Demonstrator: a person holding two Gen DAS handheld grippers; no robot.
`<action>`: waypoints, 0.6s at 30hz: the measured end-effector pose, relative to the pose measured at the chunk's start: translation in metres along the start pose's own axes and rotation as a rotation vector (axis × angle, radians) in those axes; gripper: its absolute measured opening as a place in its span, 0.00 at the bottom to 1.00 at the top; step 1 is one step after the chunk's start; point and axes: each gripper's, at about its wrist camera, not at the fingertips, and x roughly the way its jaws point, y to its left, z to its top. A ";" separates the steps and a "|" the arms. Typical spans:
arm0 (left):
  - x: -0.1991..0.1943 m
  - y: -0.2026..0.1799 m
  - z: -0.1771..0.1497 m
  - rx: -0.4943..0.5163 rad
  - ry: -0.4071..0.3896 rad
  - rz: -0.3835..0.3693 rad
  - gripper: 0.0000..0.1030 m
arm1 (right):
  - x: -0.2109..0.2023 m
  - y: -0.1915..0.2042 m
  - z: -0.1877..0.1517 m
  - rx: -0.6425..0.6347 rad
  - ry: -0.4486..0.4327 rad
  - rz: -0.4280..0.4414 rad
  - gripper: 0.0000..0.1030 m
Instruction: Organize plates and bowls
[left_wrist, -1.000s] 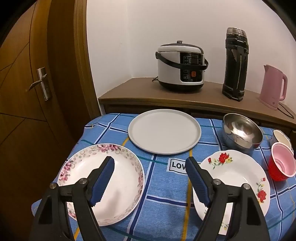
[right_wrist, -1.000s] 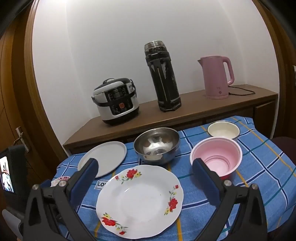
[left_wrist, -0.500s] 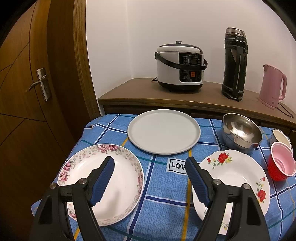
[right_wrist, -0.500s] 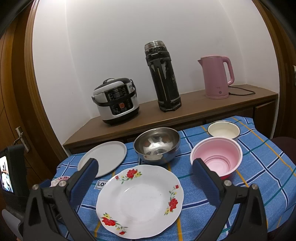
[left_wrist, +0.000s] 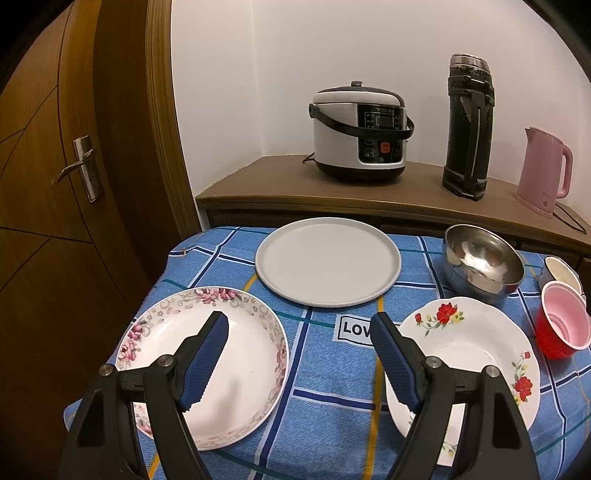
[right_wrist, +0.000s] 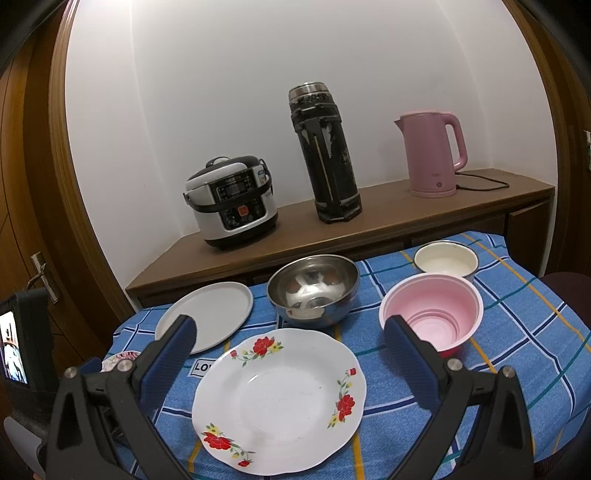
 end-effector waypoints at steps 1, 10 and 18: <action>0.000 0.000 0.000 0.001 -0.001 0.000 0.78 | 0.000 0.000 0.000 0.000 0.001 0.001 1.00; 0.000 0.001 0.000 0.000 0.000 0.000 0.78 | 0.000 0.000 -0.001 -0.002 -0.002 0.001 1.00; 0.000 0.001 0.000 0.000 0.001 0.002 0.78 | 0.000 0.001 -0.001 -0.003 0.000 0.002 1.00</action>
